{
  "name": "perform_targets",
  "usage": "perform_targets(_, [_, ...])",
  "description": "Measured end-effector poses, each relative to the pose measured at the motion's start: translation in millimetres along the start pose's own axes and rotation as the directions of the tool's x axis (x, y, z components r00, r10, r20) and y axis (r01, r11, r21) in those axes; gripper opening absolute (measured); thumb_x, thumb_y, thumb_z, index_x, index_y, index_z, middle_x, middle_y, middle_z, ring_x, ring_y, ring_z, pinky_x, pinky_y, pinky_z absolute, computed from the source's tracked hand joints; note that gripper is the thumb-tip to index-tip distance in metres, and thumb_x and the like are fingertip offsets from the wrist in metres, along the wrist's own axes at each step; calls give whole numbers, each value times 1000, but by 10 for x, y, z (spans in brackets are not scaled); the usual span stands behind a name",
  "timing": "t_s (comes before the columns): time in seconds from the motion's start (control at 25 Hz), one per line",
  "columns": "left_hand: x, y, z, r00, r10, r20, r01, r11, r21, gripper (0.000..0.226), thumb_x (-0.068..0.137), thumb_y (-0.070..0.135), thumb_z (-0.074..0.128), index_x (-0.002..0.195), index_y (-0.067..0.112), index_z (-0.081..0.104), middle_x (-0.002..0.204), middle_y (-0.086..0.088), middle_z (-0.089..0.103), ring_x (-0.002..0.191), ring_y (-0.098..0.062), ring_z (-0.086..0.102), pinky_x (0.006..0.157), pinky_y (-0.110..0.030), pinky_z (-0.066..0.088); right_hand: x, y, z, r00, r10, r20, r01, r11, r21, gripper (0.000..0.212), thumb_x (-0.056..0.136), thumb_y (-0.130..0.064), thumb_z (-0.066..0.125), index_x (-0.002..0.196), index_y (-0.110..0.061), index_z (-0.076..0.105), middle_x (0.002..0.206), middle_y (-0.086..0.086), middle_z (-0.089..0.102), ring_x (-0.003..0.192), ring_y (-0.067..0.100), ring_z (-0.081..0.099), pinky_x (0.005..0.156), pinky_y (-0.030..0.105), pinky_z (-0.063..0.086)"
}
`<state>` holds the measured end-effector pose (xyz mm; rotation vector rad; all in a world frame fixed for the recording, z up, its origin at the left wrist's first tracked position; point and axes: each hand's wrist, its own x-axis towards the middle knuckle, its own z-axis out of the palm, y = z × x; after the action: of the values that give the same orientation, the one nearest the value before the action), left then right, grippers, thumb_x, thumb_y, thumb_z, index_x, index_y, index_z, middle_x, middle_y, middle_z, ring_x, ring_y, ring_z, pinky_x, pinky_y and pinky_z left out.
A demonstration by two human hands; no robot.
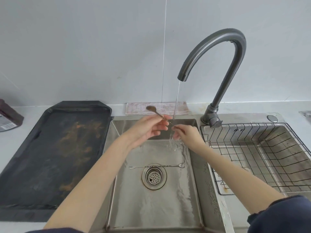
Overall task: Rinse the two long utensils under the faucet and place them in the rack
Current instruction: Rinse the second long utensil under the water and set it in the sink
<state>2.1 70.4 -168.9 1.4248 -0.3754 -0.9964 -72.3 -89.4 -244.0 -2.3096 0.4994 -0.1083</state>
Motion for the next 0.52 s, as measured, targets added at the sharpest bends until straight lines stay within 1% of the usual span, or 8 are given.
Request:
perform_targets(0.04, [58, 32, 21, 1000, -4, 0, 4, 1000, 9, 27, 96, 16, 40, 88, 22, 65, 72, 9, 63, 65, 0, 62, 59, -13, 44, -54, 36, 44, 1000, 18, -2, -18, 1000, 5, 25, 95, -16, 45, 103, -10, 68, 78, 8, 74, 67, 19, 67, 69, 27, 56])
perform_targets(0.08, [119, 56, 47, 1000, -12, -3, 12, 1000, 22, 28, 96, 15, 39, 87, 22, 65, 73, 8, 62, 64, 1, 63, 59, -13, 44, -112, 74, 88, 999, 44, -2, -44, 999, 11, 24, 95, -18, 47, 98, -9, 69, 72, 7, 72, 71, 22, 68, 76, 35, 57])
perform_targets(0.12, [173, 77, 67, 1000, -22, -8, 22, 999, 36, 28, 96, 14, 40, 87, 23, 65, 74, 8, 60, 64, 1, 62, 59, -13, 44, -178, 107, 128, 998, 64, 1, -64, 998, 12, 24, 94, -20, 50, 93, -7, 70, 70, 9, 70, 72, 24, 68, 78, 39, 56])
perform_targets(0.2, [276, 102, 114, 999, -32, -1, 32, 997, 76, 26, 95, 13, 42, 87, 22, 65, 74, 7, 55, 67, -1, 60, 60, -13, 45, -300, 191, 205, 995, 98, 9, -98, 995, 2, 26, 92, -22, 54, 84, -2, 70, 71, 14, 71, 70, 26, 67, 75, 39, 56])
perform_targets(0.32, [388, 137, 206, 1000, 0, -12, 1, 989, 148, 19, 94, 20, 47, 88, 23, 65, 73, 6, 50, 72, -4, 52, 64, -15, 44, -444, 305, 281, 984, 174, 27, -174, 985, 14, 29, 89, -25, 58, 75, -2, 69, 71, 13, 72, 74, 28, 67, 73, 37, 54])
perform_targets(0.4, [443, 191, 281, 994, 74, -82, -57, 979, 195, 19, 94, 21, 48, 86, 24, 66, 72, 6, 49, 70, -5, 48, 65, -16, 42, -503, 372, 311, 976, 213, 39, -214, 977, 12, 29, 88, -27, 60, 75, -2, 68, 76, 17, 72, 76, 29, 66, 72, 37, 53])
perform_targets(0.44, [468, 229, 306, 984, 122, -131, -92, 972, 217, 20, 94, 21, 48, 86, 23, 66, 73, 7, 52, 68, -4, 48, 63, -16, 41, -532, 389, 324, 976, 215, 40, -215, 977, 4, 29, 88, -27, 60, 76, -2, 68, 78, 18, 72, 77, 30, 65, 71, 37, 53])
perform_targets(0.52, [508, 287, 346, 953, 213, -216, -151, 950, 273, 17, 93, 20, 49, 91, 19, 66, 78, 14, 59, 62, 1, 50, 56, -10, 40, -570, 403, 349, 980, 197, 16, -197, 980, 0, 28, 88, -27, 61, 78, -2, 69, 81, 18, 68, 77, 29, 63, 72, 37, 52])
